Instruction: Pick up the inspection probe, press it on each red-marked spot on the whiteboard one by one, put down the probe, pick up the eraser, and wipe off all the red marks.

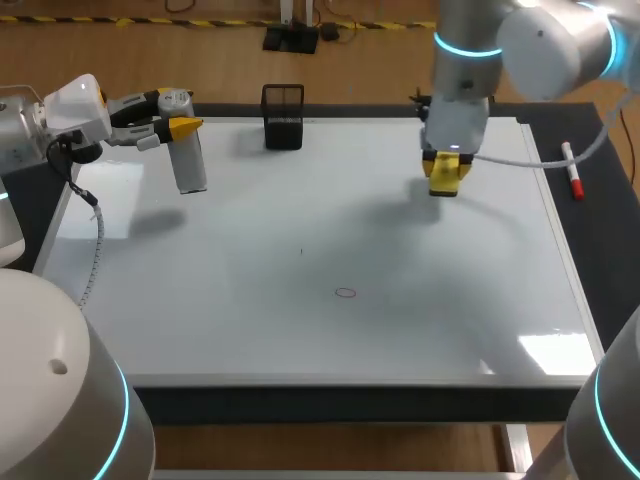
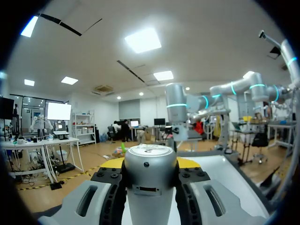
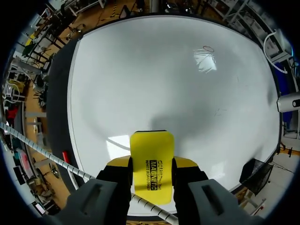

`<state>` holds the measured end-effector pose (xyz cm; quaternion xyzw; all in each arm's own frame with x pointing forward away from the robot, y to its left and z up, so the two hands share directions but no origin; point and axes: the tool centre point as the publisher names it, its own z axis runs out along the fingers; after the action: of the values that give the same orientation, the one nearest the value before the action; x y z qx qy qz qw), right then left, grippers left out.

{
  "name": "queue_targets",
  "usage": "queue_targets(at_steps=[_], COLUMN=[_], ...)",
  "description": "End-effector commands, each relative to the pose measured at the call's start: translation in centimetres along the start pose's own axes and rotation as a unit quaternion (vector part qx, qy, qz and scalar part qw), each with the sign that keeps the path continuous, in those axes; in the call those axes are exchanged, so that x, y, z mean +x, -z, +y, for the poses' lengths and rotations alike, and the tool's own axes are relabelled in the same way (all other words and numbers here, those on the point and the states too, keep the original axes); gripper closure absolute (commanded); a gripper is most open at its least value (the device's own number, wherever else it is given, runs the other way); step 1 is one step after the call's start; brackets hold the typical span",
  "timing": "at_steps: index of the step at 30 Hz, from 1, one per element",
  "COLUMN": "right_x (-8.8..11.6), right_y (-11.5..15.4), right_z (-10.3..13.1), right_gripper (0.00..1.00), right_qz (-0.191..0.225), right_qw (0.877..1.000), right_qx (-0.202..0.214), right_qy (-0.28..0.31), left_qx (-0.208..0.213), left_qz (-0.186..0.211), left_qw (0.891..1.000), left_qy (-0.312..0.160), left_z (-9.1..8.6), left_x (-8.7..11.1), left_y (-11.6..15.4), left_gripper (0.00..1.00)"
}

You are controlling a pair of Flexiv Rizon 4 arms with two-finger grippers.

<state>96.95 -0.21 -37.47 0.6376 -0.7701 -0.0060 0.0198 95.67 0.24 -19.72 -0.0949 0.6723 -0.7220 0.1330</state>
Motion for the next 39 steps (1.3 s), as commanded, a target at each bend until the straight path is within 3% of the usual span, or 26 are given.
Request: queue_targets(at_steps=[1, 8, 32, 39], right_x=[1.4, 2.4, 2.4, 2.4], right_y=[-0.1, -0.6, -0.6, -0.6], right_z=[-0.4, -0.9, -0.9, -0.9], right_gripper=[1.00, 1.00, 1.00, 1.00], right_qz=[-0.002, 0.006, 0.006, 0.006], right_qw=[1.000, 1.000, 1.000, 1.000], right_qx=[-0.004, -0.018, -0.018, -0.018], right_qy=[0.009, -0.012, -0.012, -0.012], left_qx=[0.000, 0.000, 0.000, 0.007], left_qz=[-0.001, -0.001, -0.001, 0.026], left_qw=[1.000, 1.000, 1.000, 1.000], left_qy=[0.000, 0.000, 0.000, -0.016], left_z=[-0.1, -0.1, -0.1, -1.1], left_x=[0.1, 0.1, 0.1, 1.6], left_y=[0.0, 0.0, 0.0, -2.3], left_gripper=[1.00, 1.00, 1.00, 1.00])
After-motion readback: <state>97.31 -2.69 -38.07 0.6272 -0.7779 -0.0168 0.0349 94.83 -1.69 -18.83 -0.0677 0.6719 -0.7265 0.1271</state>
